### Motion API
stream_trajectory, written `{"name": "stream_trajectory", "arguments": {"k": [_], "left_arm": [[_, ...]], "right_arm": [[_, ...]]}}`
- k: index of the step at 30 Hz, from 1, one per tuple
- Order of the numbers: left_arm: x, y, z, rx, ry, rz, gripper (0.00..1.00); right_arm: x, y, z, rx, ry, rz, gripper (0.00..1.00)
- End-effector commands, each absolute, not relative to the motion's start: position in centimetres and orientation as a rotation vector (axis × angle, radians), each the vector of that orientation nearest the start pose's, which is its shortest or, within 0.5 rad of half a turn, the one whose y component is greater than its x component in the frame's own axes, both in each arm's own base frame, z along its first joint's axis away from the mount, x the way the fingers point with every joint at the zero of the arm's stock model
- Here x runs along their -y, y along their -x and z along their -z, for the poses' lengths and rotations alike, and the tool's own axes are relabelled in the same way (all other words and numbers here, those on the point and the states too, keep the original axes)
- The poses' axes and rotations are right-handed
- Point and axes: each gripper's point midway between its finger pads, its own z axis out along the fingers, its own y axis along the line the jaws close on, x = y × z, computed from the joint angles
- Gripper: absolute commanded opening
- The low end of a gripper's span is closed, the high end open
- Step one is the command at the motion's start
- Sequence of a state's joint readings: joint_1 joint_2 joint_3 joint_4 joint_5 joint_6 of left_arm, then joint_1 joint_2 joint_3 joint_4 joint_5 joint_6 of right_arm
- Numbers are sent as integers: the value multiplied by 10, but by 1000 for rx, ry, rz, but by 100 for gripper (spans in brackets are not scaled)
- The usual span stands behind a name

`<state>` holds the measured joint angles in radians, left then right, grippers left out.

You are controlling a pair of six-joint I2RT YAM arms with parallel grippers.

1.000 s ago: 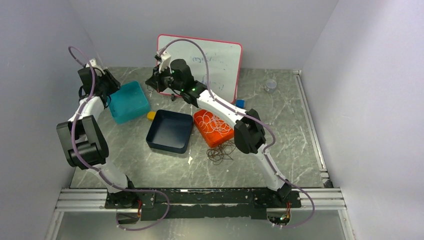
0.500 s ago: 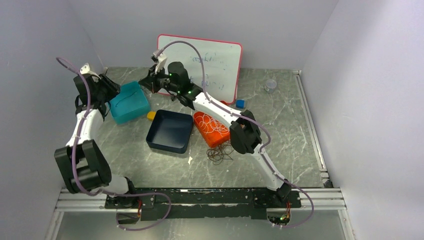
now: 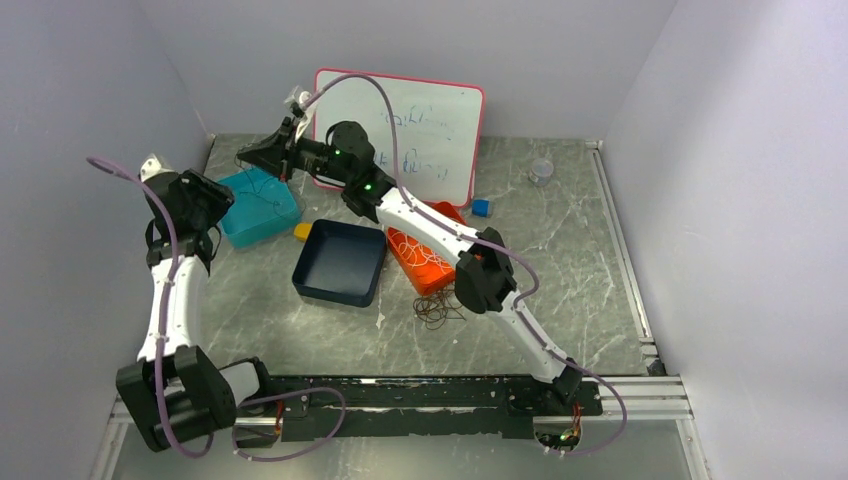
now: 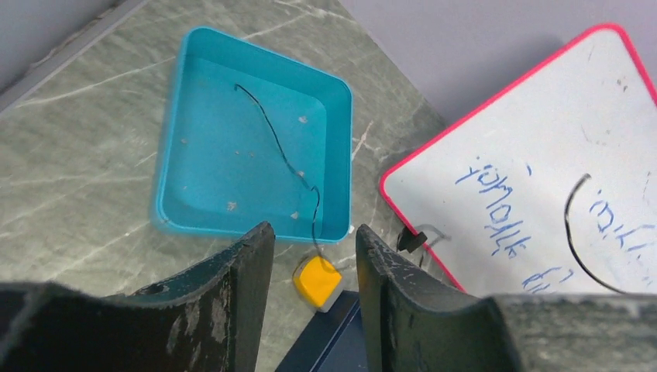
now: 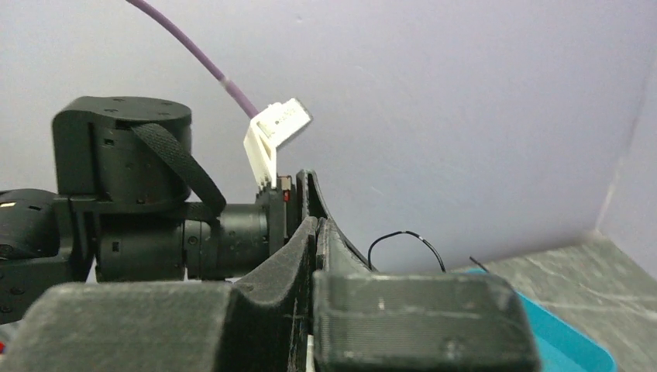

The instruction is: Untangle the cables

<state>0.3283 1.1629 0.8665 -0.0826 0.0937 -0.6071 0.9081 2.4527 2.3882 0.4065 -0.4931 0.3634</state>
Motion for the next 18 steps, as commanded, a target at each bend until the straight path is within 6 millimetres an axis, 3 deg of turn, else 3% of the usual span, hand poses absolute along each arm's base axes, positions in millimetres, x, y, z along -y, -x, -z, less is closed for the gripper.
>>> {"name": "stream_trajectory", "arguments": {"k": [1, 4, 9, 13, 18], "left_arm": [[-102, -350, -218, -1740, 1032, 206, 47], [-105, -335, -218, -1734, 1095, 164, 48], [-104, -321, -214, -1750, 1082, 132, 49], [-77, -329, -216, -1778, 902, 272, 51], [-52, -329, -205, -1798, 778, 401, 52]], "right_arm": [[-615, -321, -375, -1035, 876, -1488, 0], [-620, -317, -372, -1038, 877, -1492, 0], [-629, -341, -349, -1127, 791, -1438, 0], [-632, -354, -331, -1189, 760, -1401, 0], [-624, -367, -338, -1224, 694, -1323, 0]]}}
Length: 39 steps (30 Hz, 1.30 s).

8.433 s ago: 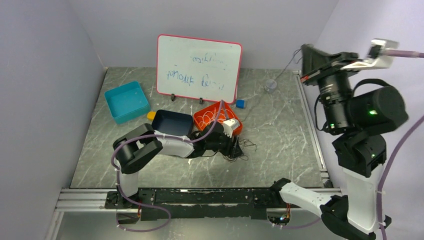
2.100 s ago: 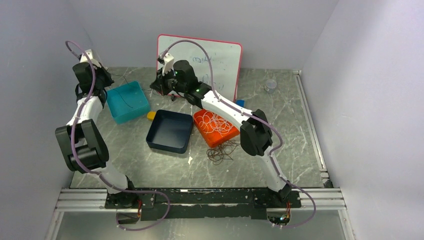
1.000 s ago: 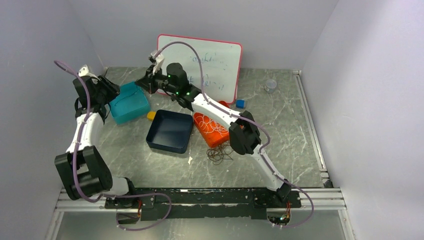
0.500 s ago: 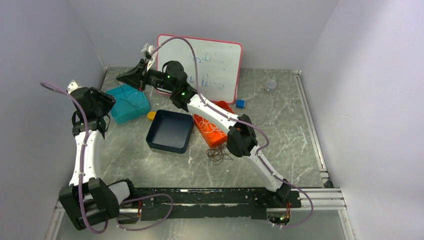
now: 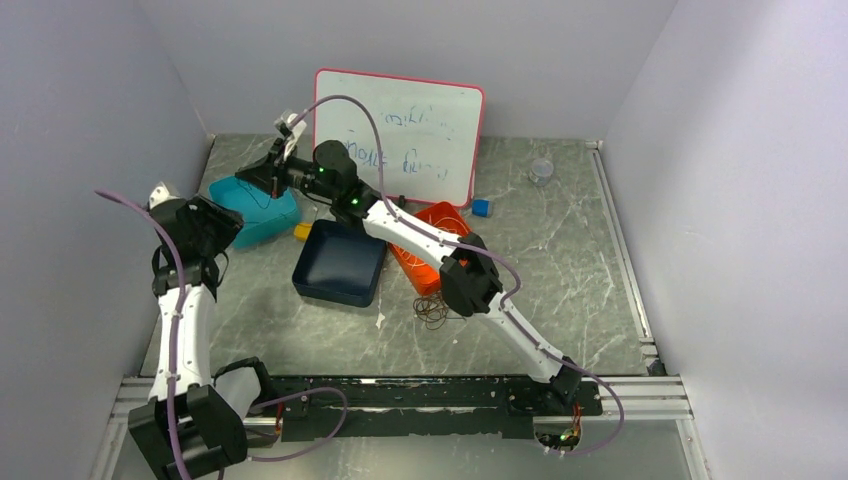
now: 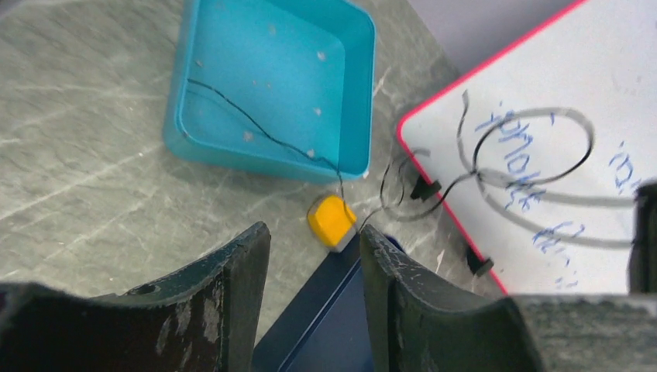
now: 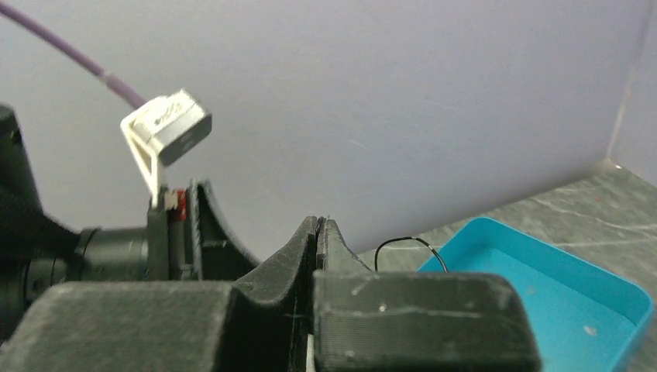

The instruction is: Untangle the cables

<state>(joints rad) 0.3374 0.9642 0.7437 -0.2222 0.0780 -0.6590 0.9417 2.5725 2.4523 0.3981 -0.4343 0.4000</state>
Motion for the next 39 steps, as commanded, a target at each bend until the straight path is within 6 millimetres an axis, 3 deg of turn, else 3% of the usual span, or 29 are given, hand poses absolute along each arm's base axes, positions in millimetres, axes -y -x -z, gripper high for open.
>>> {"name": "stream_trajectory", "arguments": {"k": [1, 7, 13, 17, 24, 26, 32, 35, 39], "left_arm": [[-49, -329, -203, -1798, 762, 417, 52], [-24, -335, -209, -1774, 535, 530, 53], [-9, -348, -244, -1690, 282, 570, 52], [-11, -360, -257, -1655, 207, 546, 54], [4, -381, -282, -1582, 59, 595, 54], [9, -385, -286, -1570, 23, 622, 49], [6, -394, -286, -1599, 65, 644, 11], [-2, -399, -289, -1617, 106, 610, 7], [-14, -406, -302, -1609, 136, 561, 7]], "right_arm": [[-623, -370, -341, -1229, 679, -1310, 0], [-609, -381, -357, -1252, 598, -1309, 0], [-604, -376, -366, -1271, 579, -1340, 0], [-602, -370, -369, -1284, 583, -1368, 0], [-598, -360, -374, -1297, 597, -1399, 0], [-596, -360, -372, -1303, 595, -1400, 0], [-587, -363, -365, -1338, 580, -1370, 0], [-575, -370, -364, -1356, 547, -1316, 3], [-550, -383, -355, -1403, 481, -1223, 15]]}}
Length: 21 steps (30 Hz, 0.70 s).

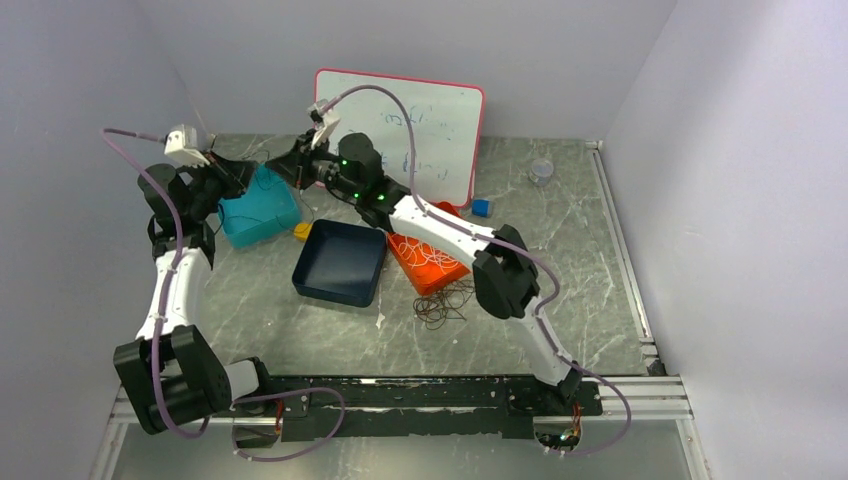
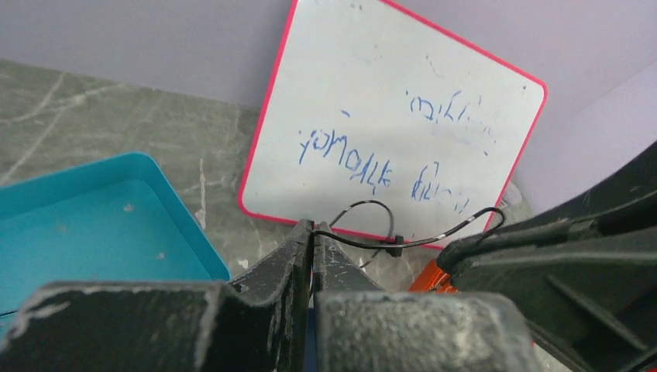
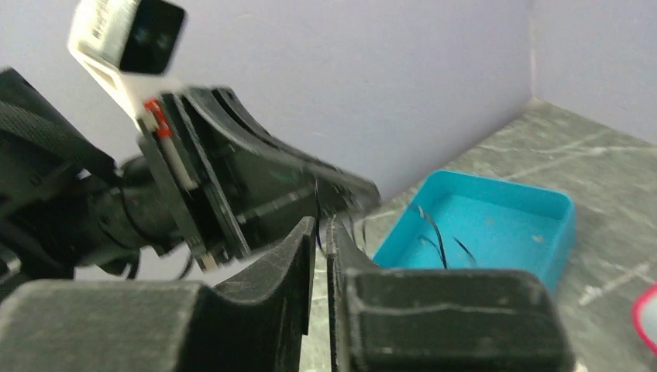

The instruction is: Untangle the cables

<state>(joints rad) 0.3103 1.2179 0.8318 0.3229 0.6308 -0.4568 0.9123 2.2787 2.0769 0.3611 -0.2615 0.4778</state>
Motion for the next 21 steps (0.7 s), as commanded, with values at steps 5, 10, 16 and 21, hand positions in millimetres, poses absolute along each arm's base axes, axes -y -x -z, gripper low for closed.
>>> {"name": "stream_trajectory", "arguments": {"k": [5, 10, 16, 21], "left_arm": [[-26, -416, -318, -1599, 155, 540, 7], [-46, -430, -336, -1609, 185, 449, 7], [-84, -445, -358, -1599, 231, 258, 7], [-116, -464, -341, -1667, 293, 115, 7]], "right_arm": [[-509, -396, -358, -1417, 401, -1171, 27], [-471, -393, -349, -1440, 384, -1074, 43], [-430, -372, -324, -1502, 404, -960, 48], [-400, -349, -294, -1583, 406, -916, 51]]}}
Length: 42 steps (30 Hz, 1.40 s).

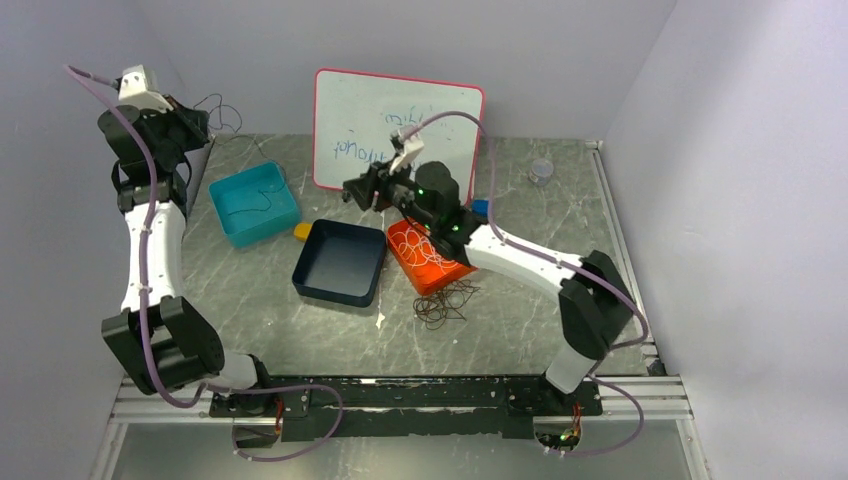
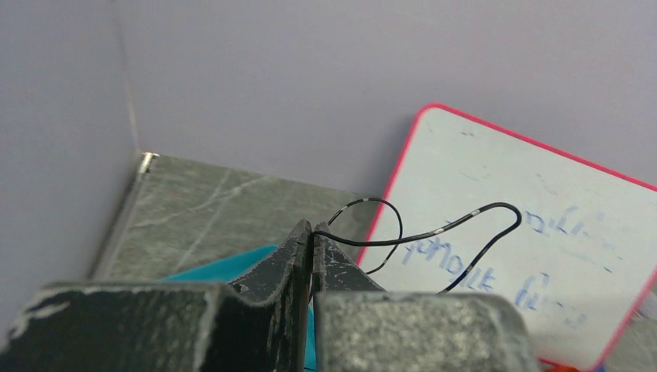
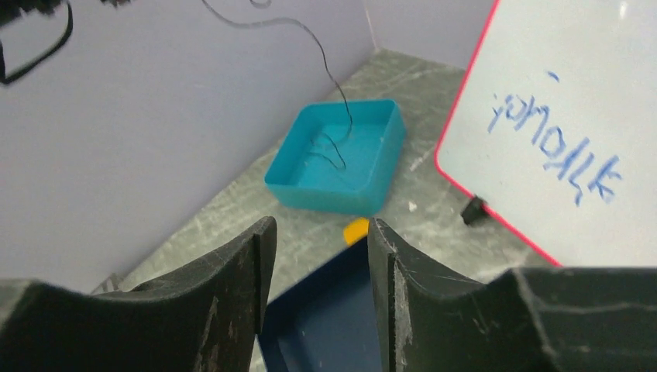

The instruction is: Untangle the cables

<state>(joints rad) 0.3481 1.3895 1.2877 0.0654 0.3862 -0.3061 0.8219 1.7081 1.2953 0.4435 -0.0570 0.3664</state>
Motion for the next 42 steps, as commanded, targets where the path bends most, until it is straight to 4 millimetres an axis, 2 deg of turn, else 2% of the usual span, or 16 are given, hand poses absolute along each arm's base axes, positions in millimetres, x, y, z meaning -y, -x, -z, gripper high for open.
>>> {"name": "stream_trajectory", "arguments": {"k": [1, 6, 7, 13, 18, 26, 35, 42], "left_arm": [[-121, -467, -332, -1694, 307, 95, 7], [-142, -477, -292, -1796, 374, 9, 7], [-145, -478, -283, -1818, 384, 1, 7], [-160, -476, -234, -1944, 477, -68, 7], [-180, -460, -223, -1962, 578, -199, 7], [-206, -440, -207, -2004, 717, -377, 7], [-202, -448, -186, -2064, 741, -341, 7], [-169, -473, -175, -2106, 633, -148, 7]], "right_arm": [[-394, -344, -288, -1600, 403, -911, 51], [-372, -322, -261, -1683, 359, -927, 53], [-366, -317, -246, -1718, 354, -925, 53], [-349, -297, -206, -1828, 343, -919, 54], [-338, -290, -187, -1883, 354, -882, 55], [-338, -288, -181, -1902, 361, -880, 56], [-337, -286, -174, -1921, 363, -877, 56], [-335, -286, -166, -1941, 360, -867, 57]]}}
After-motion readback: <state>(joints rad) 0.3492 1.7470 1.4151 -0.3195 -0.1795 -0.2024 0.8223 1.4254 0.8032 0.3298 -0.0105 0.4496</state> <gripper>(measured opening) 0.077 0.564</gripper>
